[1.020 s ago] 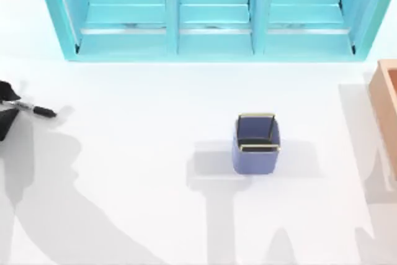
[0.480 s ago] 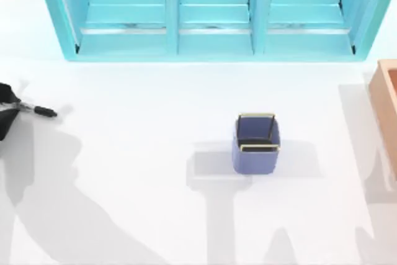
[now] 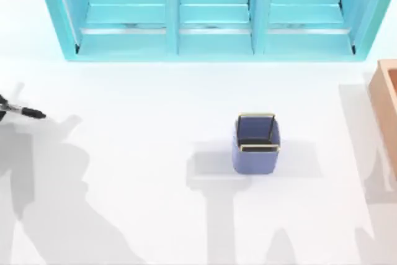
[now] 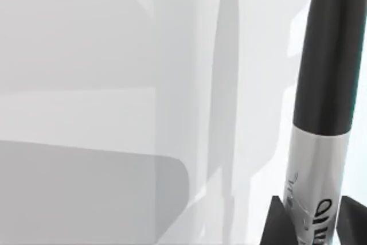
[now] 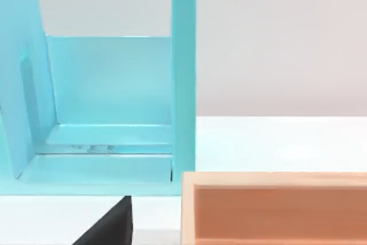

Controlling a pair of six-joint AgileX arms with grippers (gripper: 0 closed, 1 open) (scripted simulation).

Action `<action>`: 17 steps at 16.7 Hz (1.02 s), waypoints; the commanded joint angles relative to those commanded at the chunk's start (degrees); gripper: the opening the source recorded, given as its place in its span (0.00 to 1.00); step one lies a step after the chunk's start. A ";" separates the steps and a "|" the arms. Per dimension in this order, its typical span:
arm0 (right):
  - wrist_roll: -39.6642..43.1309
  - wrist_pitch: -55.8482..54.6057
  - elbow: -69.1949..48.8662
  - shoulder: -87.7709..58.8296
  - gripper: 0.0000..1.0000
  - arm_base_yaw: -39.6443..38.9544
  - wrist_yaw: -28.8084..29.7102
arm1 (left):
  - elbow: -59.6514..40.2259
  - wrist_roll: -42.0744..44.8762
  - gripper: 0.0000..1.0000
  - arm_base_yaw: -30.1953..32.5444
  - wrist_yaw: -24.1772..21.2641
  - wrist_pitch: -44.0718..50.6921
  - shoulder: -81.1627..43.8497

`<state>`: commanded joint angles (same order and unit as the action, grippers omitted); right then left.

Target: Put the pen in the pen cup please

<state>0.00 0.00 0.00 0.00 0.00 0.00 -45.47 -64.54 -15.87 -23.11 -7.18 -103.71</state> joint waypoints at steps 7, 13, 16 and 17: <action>0.00 0.00 0.00 0.00 1.00 0.00 0.00 | 3.53 5.24 0.00 -5.93 -3.57 25.51 29.16; 0.00 0.00 0.00 0.00 1.00 0.00 0.00 | 5.83 7.77 0.00 -9.53 -5.92 39.08 42.88; 0.00 0.00 0.00 0.00 1.00 0.00 0.00 | 5.87 7.79 0.00 -9.61 -5.97 39.28 43.07; 0.00 0.00 0.00 0.00 1.00 0.00 0.00 | 5.68 7.87 0.00 -9.35 -5.84 39.19 42.83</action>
<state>0.00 0.00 0.00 0.00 0.00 0.00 -39.79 -56.67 -25.22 -28.95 32.01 -60.89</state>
